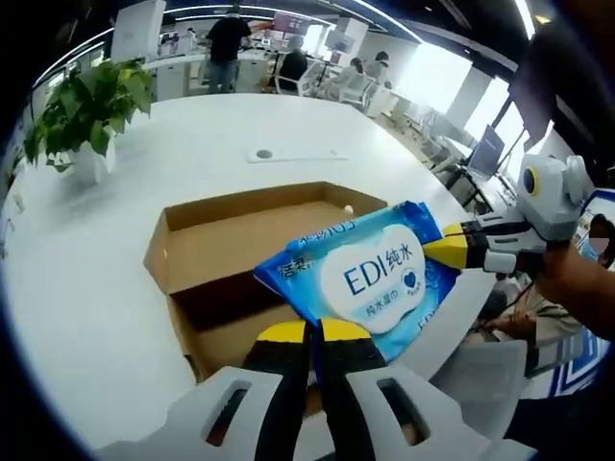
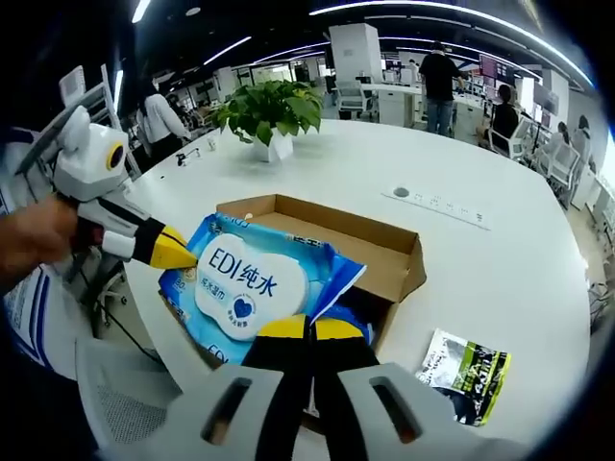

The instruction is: Operate the shoe box by opening the lid, removing the specified soft item, and placing it in the target area until the item is outside and the box remains undamaged.

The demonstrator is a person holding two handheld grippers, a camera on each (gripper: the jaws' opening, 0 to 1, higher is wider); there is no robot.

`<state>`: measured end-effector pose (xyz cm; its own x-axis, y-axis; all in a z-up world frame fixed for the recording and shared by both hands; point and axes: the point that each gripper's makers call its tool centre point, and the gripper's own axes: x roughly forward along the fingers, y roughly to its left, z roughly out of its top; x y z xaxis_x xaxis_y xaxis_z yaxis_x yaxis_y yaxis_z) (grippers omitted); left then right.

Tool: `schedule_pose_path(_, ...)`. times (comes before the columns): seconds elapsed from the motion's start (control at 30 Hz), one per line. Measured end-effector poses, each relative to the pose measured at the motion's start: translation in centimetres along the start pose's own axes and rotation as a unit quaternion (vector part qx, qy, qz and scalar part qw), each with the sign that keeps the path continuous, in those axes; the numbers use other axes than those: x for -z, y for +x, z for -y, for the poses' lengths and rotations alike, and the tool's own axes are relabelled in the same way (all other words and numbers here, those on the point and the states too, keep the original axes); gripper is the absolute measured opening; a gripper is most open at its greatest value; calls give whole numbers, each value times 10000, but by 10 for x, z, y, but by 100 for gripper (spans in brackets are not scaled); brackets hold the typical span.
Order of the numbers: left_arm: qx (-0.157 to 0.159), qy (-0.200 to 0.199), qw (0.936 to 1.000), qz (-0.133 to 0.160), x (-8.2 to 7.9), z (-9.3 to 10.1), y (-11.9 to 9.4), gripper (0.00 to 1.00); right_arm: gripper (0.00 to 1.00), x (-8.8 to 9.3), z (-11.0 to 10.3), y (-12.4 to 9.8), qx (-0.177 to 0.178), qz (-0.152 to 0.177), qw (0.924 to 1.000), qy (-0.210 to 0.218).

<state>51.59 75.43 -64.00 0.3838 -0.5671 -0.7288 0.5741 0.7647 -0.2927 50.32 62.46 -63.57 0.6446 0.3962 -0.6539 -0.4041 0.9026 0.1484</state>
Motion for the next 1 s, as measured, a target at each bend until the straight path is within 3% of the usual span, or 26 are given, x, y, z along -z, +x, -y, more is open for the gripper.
schedule_pose_path(0.47,184,334,9993,-42,-10,43,12,0,0,10,30,-33,289,93,9994,139)
schedule_pose_path(1.0,479,793,9954,-238,-23,103,47,0,0,34,84,-71,653,128,9971,382)
